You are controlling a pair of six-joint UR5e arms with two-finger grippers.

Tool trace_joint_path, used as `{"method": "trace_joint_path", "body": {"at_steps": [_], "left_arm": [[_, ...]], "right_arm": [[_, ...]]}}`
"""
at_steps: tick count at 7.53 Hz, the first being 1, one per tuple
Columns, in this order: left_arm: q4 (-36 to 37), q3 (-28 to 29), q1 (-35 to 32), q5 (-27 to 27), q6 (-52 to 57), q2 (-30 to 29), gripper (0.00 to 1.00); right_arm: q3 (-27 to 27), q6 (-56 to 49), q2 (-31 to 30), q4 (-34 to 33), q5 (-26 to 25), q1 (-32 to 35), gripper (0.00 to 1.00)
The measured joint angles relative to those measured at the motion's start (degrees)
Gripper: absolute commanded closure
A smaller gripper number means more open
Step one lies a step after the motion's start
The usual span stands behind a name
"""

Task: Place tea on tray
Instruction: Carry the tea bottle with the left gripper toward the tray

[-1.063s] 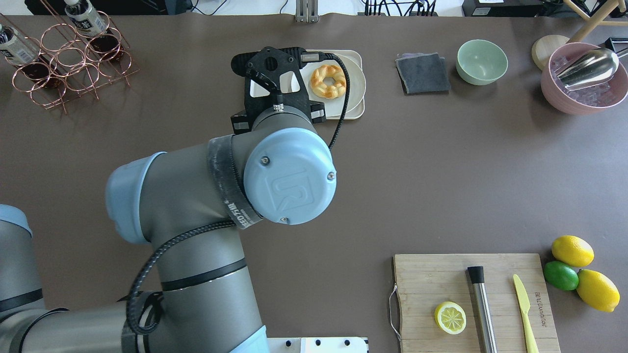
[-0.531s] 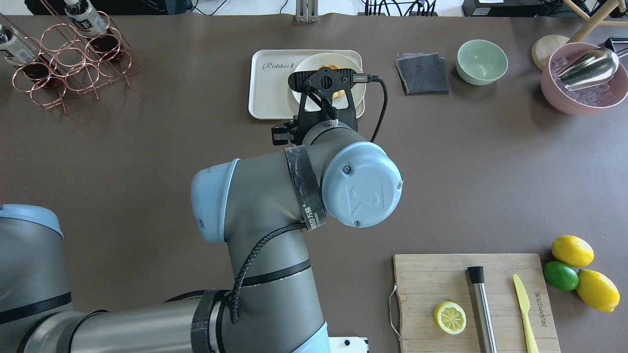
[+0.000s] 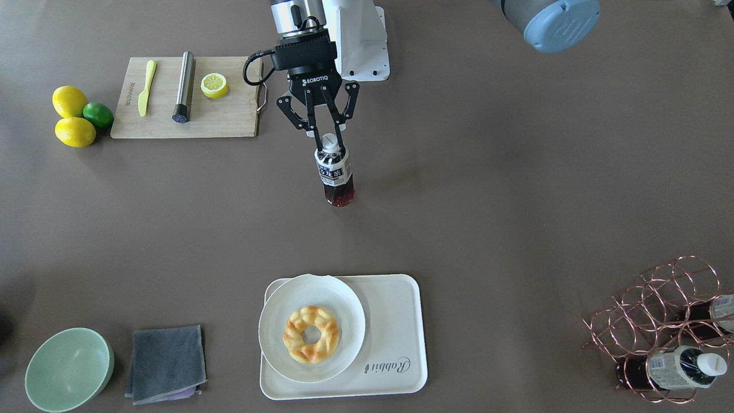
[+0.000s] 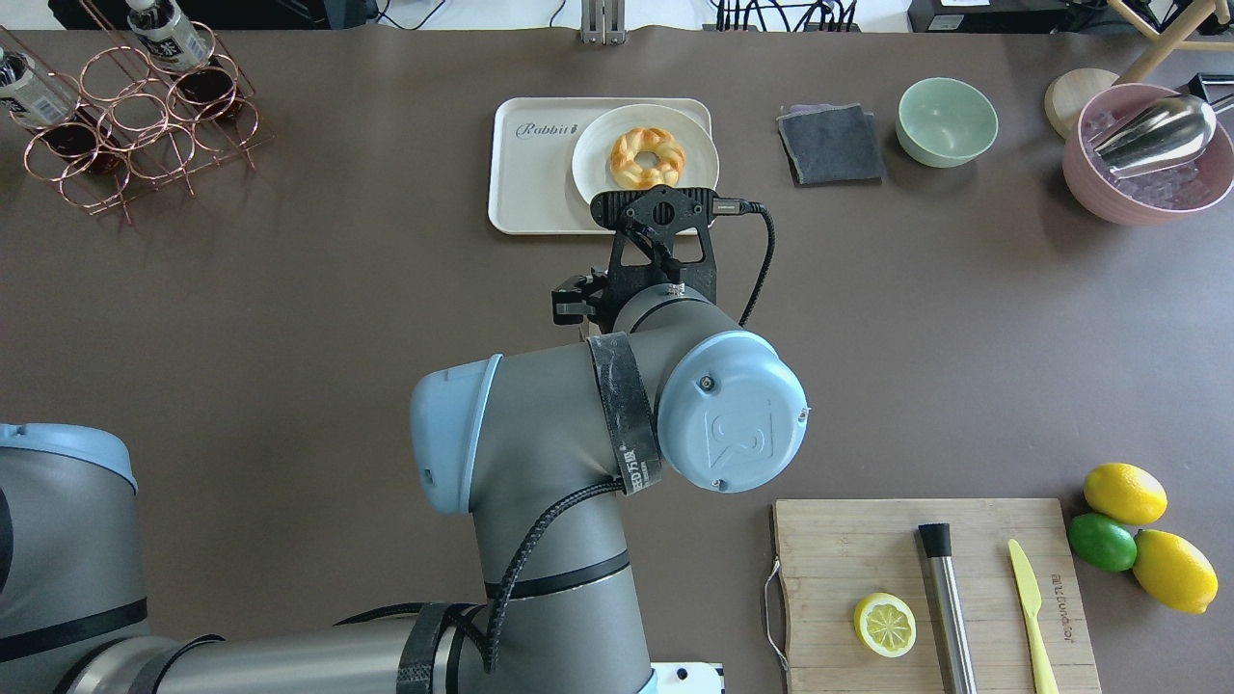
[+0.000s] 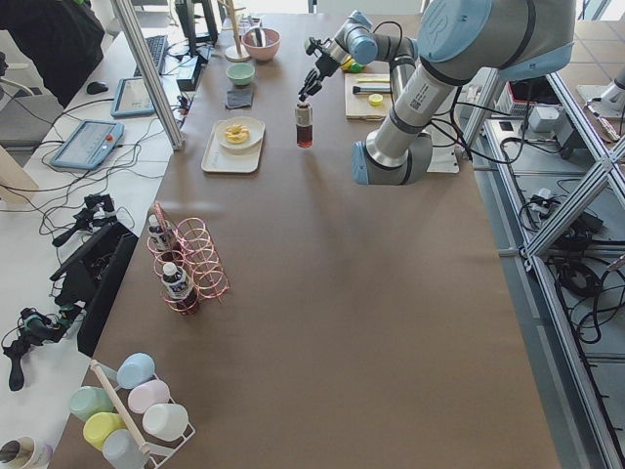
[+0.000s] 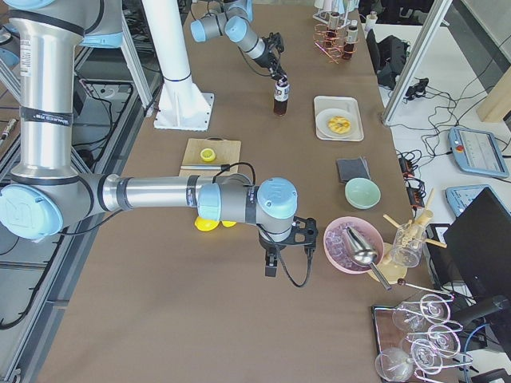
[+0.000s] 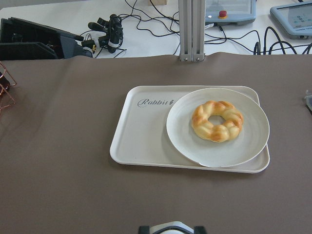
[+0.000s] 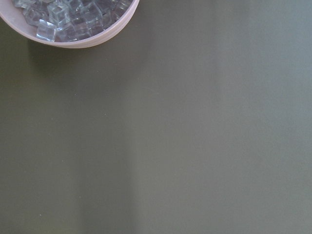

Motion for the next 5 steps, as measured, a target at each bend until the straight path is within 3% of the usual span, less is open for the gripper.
{"method": "trace_joint_path", "body": {"at_steps": [4, 5], "left_arm": [[-5.42, 1.54, 0.88, 0.03, -1.14, 0.44, 1.00], [-5.69, 1.60, 0.89, -0.01, -1.46, 0.46, 0.88]], "right_arm": [[-0.02, -0.12, 0.06, 0.00, 0.00, 0.03, 0.00], [-0.02, -0.13, 0.06, 0.00, 0.00, 0.03, 0.00]]}}
